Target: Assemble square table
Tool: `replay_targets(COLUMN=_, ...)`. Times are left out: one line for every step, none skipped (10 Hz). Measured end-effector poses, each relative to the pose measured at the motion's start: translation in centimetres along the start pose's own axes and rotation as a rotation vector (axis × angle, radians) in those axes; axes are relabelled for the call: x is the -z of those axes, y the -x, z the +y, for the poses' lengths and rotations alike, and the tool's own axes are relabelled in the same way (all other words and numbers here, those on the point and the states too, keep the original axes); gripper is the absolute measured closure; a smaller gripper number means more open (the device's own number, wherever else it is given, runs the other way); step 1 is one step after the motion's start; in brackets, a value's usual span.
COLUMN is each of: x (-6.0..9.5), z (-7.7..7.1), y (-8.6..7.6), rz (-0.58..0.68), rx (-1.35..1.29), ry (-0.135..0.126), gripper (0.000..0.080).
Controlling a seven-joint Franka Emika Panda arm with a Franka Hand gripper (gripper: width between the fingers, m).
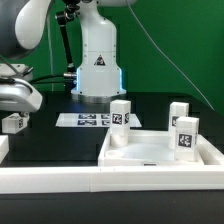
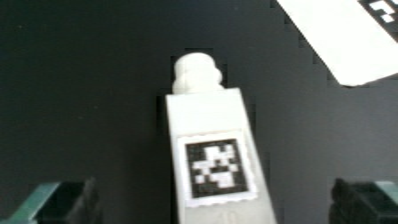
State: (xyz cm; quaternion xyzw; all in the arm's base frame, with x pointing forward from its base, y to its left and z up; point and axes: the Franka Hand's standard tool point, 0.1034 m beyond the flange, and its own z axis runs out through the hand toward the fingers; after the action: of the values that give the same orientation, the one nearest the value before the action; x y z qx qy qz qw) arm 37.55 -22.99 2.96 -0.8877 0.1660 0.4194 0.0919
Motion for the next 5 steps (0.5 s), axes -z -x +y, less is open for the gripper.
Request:
replay_targets(x=-0.4, z=0.0, y=0.1, rz=-0.069, rx=-0.007, ry=-0.002, gripper=0.0151)
replay_targets(x=-0.7, z=0.1, y=-0.1, rz=-0.117, rx=-0.012, ry=0.002, gripper=0.0151)
replay_targets(x=-0.7, z=0.1, y=-0.7, rz=-0.097, rx=-0.010, ry=0.015, gripper=0.0151)
replay_targets(x=-0.7, z=0.0, y=-0.7, rz=-0.096, rx=-0.008, ry=0.017, gripper=0.0151)
replay_targets(x=-0.9, z=-0.1, y=-0.9, rz=-0.090, rx=-0.004, ry=0.021, gripper=0.0151)
